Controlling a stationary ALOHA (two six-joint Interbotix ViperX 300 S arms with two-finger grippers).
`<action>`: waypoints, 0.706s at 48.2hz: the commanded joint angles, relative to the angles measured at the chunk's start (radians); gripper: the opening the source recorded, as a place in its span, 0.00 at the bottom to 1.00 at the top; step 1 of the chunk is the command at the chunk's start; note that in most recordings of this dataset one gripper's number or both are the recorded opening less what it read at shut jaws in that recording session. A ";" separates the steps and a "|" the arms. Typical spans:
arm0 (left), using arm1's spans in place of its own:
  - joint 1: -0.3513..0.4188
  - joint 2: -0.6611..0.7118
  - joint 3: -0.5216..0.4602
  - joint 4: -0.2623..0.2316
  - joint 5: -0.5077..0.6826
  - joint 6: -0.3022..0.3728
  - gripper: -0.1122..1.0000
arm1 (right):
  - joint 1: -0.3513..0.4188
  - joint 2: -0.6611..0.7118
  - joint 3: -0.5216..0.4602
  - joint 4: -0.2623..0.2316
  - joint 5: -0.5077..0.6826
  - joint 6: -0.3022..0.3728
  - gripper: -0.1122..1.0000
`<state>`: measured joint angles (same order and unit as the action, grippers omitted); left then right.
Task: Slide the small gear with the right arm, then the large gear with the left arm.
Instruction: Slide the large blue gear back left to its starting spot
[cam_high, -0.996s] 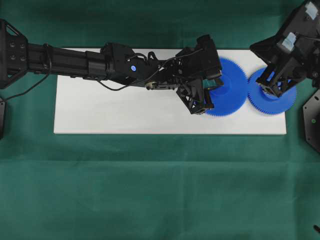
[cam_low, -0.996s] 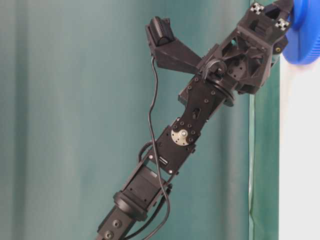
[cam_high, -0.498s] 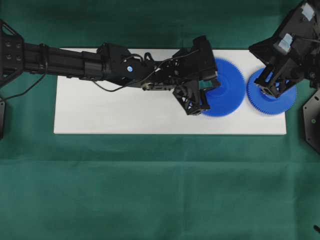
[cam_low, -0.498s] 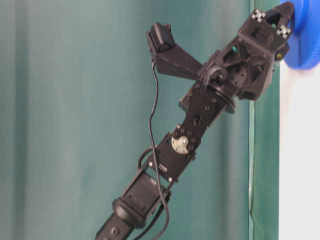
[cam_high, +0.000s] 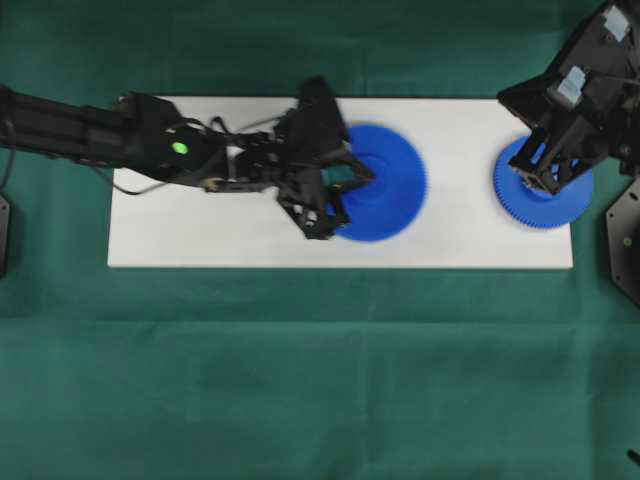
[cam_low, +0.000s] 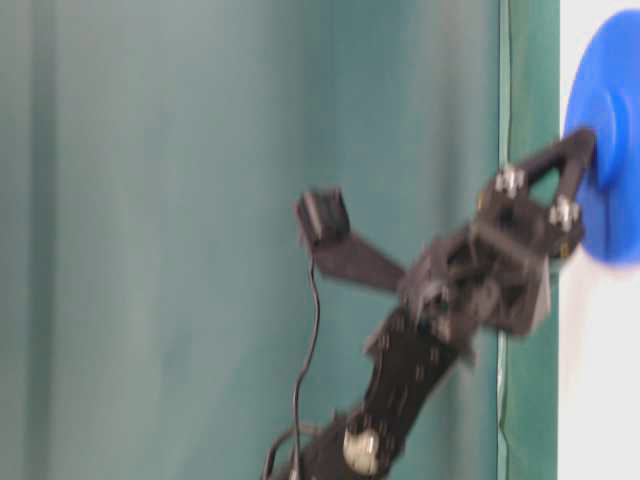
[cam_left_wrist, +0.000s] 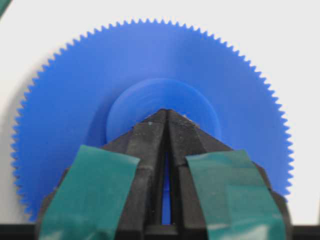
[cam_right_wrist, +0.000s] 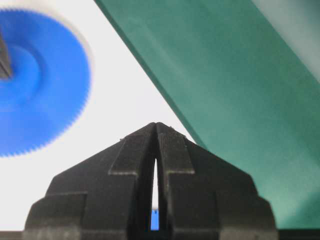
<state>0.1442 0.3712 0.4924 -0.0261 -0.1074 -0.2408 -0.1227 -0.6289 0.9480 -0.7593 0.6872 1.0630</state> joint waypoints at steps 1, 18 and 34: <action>-0.009 0.005 0.308 -0.005 0.041 -0.086 0.10 | 0.002 -0.002 -0.028 -0.006 -0.005 0.002 0.55; -0.006 -0.281 0.528 -0.005 0.075 -0.138 0.10 | 0.002 0.002 -0.029 -0.006 -0.008 0.005 0.55; 0.029 -0.433 0.595 -0.003 0.207 -0.138 0.10 | 0.003 0.008 -0.031 -0.002 -0.015 0.006 0.55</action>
<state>0.1549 -0.0690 0.9910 -0.0261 -0.0291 -0.3528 -0.1227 -0.6228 0.9449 -0.7593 0.6780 1.0692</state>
